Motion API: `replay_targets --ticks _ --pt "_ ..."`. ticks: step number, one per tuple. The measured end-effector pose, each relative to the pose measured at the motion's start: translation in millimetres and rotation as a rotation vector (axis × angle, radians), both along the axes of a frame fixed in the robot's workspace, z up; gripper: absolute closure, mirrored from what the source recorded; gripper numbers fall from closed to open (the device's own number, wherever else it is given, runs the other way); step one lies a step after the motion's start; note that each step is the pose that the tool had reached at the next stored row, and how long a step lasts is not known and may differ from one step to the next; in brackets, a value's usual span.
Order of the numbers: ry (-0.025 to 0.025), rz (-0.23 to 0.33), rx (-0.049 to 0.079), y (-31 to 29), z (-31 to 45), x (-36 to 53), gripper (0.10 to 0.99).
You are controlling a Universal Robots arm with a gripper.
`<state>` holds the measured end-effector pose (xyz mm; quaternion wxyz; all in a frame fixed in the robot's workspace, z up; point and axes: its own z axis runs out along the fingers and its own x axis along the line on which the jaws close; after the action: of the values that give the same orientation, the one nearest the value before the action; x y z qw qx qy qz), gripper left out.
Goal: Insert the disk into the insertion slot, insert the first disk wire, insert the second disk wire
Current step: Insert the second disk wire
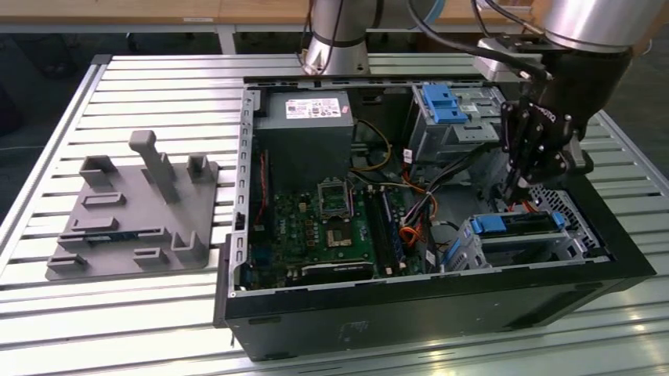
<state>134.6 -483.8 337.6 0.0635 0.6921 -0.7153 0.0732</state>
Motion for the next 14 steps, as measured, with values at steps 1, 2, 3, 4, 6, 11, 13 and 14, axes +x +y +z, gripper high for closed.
replay_targets --ticks 1,2,3,4,6,11,13,14 --pt "0.0000 0.000 0.012 -1.7 0.0 0.0 0.937" --pt "0.0000 0.000 0.023 -3.4 0.0 0.0 0.937" --pt "0.0000 0.000 0.033 -5.2 0.1 0.0 0.937" --pt "0.0000 0.000 0.042 -7.0 0.0 0.0 0.937" --pt "0.0000 0.000 0.058 -10.9 0.0 0.0 0.937" --pt "0.0000 0.000 0.082 -19.5 0.5 0.4 0.937" --pt "0.0000 0.000 0.092 -22.7 0.6 0.7 0.937" --pt "0.0000 0.000 0.097 -24.3 0.7 0.8 0.937"
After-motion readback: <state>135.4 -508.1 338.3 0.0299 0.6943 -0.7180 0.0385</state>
